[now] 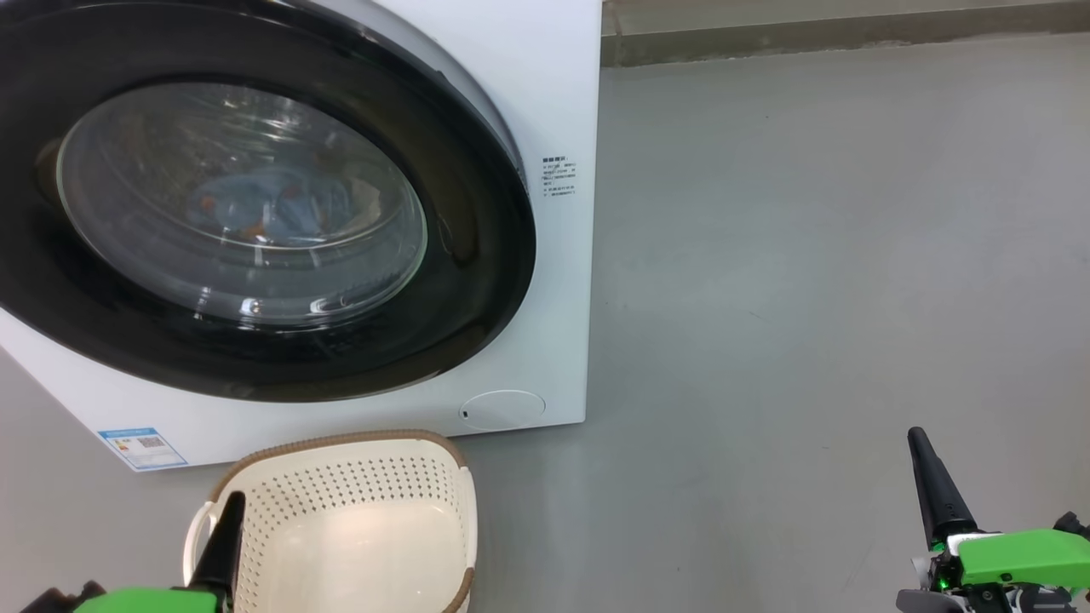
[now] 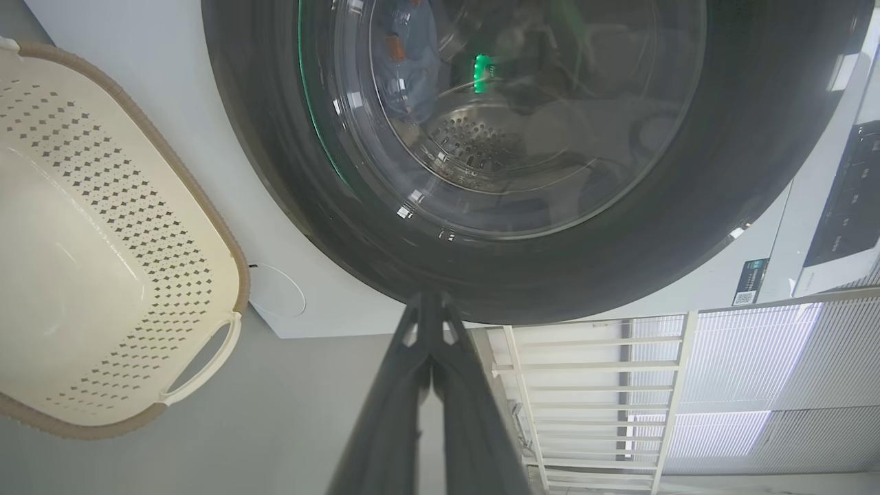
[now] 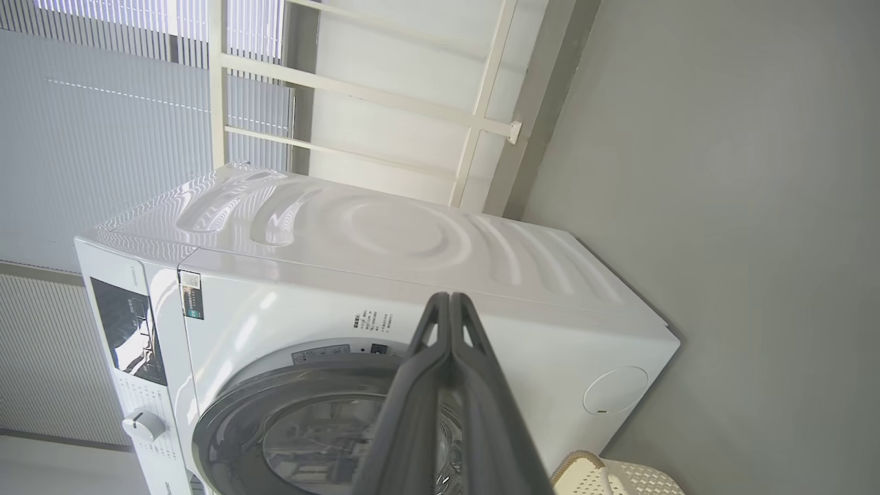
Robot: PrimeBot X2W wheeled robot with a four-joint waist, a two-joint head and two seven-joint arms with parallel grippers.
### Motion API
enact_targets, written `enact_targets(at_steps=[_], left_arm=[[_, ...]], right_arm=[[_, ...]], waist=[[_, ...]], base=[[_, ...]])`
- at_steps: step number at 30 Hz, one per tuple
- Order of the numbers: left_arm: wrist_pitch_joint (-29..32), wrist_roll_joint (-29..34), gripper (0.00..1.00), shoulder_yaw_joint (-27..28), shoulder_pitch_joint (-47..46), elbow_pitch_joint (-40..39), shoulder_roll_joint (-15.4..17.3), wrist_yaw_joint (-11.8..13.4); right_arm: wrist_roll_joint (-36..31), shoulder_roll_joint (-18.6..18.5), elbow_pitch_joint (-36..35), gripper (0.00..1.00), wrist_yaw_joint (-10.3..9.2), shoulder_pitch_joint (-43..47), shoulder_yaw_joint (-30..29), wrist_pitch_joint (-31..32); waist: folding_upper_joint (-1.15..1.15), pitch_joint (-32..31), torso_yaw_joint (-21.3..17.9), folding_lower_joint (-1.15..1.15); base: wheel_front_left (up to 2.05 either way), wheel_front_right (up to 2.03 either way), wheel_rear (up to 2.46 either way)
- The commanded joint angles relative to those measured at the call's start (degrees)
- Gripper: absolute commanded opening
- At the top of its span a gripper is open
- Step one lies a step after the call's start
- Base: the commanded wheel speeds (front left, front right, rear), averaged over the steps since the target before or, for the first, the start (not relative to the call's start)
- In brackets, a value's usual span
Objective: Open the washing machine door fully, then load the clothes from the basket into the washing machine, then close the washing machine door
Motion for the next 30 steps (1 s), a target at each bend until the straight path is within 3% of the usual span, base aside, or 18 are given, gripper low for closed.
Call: enact_targets(at_steps=[1,17,30], left_arm=[[0.3,-1.1,0.0,1.9,-2.8,-1.1,0.6,0.1],[3.0,-9.3,0.0,2.9,-4.2,-0.9,-0.3,0.2],[3.1,-9.5,0.0,3.0,-4.2,-0.9,-0.4,0.2]], right_arm=[[1.5,-0.2,-1.8,0.0,0.06,-2.5,0.7,0.6],[10.4,0.2,-2.6,0.0,0.07,-2.7,-0.4,3.3],[10.6,0.2,-2.7,0.0,0.07,-2.7,-0.4,3.3]], waist=[[0.0,0.0,0.0,0.0],[0.0,-0.7,-0.3,0.0],[0.0,-0.7,-0.4,0.0]], base=[[0.0,0.0,0.0],[0.0,0.0,0.0],[0.0,0.0,0.0]])
